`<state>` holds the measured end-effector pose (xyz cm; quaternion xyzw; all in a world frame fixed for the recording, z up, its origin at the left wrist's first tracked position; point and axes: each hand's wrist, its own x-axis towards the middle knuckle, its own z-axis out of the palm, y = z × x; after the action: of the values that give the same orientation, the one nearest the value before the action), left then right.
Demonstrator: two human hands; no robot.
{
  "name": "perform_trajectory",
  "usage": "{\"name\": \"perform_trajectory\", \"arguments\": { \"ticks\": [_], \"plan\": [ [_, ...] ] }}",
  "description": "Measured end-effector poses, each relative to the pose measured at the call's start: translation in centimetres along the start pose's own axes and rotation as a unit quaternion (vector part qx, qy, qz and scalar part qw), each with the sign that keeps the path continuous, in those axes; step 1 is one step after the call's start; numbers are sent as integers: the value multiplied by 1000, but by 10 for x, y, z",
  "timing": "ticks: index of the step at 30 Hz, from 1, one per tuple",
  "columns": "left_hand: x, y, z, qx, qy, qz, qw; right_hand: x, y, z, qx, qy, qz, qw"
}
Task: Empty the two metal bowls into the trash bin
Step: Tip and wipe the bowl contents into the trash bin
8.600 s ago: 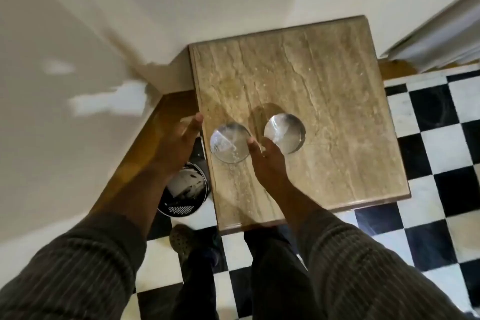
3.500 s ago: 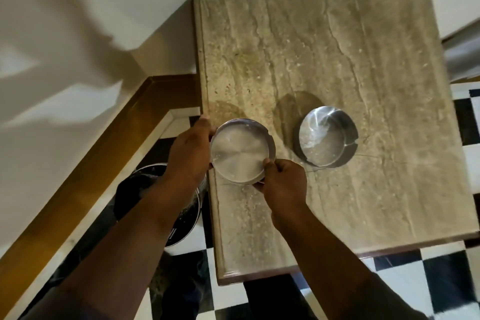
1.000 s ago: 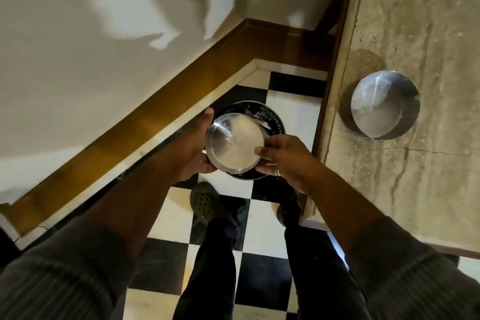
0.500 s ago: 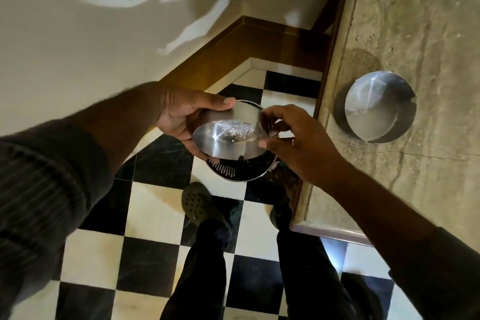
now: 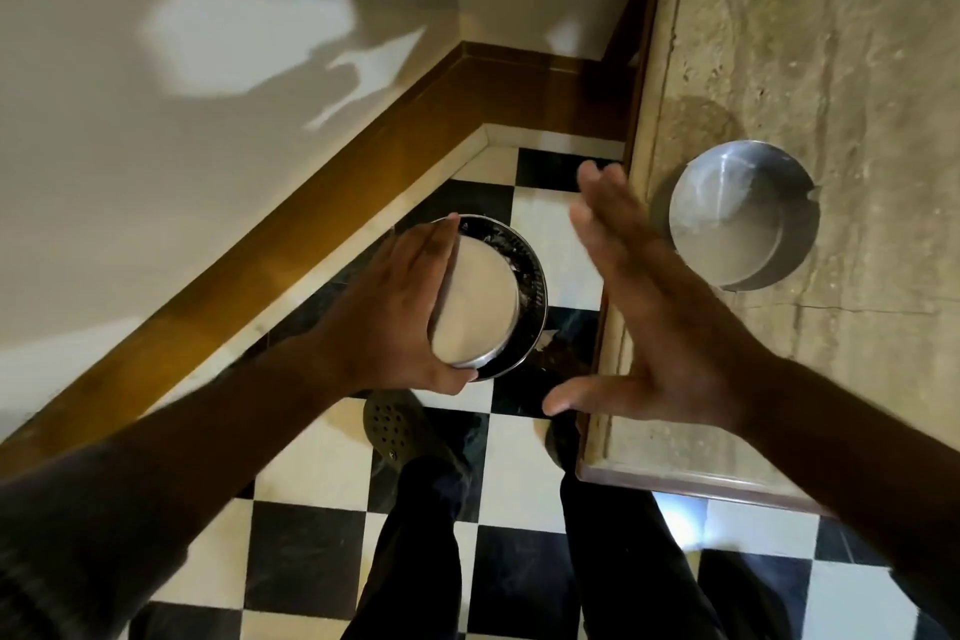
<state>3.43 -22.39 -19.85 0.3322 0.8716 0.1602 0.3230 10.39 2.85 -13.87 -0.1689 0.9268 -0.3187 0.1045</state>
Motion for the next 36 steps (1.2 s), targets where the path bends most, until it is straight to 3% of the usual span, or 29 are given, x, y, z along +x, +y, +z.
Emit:
{"name": "perform_trajectory", "arguments": {
  "ticks": [3,5,6,7,9,10,11,14,16,21,22,23,25,26,27,31,36],
  "plan": [
    [0,5,10,-21,14,-5,1000,5,-18,-15,-13,178,-96,979],
    [5,13,11,-41,18,-4,999,2,-31,-7,6,226,-116,967],
    [7,18,10,-52,32,2,998,-2,-36,2,1,192,-112,975],
    [10,21,9,-62,55,14,996,-4,-37,14,-36,100,-105,989],
    [14,22,9,-63,70,33,995,-7,-31,44,-130,-174,-66,974],
    [13,22,10,-58,45,34,997,-8,-30,53,-141,-248,-49,957],
    [8,19,12,-63,18,24,998,-5,-27,58,-135,-270,-48,952],
    [-2,13,13,-84,18,24,996,7,-27,56,-112,-220,-73,966],
    [-4,10,13,-76,63,38,994,11,-27,47,-90,-161,-82,979],
    [0,3,5,-63,68,12,996,16,-30,0,-31,149,-90,984],
    [0,3,4,-68,69,9,995,16,-32,-3,-27,168,-74,983],
    [1,4,2,-77,81,6,994,16,-33,0,-42,134,-68,988],
    [3,5,1,-82,111,-7,990,16,-31,20,-128,-90,-60,986],
    [4,7,3,-71,101,-3,992,11,-31,31,-160,-207,-46,964],
    [2,10,6,-64,77,3,995,7,-31,41,-170,-274,-32,946],
    [-9,11,24,-93,69,19,993,5,-18,58,-205,-225,-92,948],
    [-4,7,25,-163,105,-8,981,5,-1,67,-136,-96,-46,985]
  ]
}}
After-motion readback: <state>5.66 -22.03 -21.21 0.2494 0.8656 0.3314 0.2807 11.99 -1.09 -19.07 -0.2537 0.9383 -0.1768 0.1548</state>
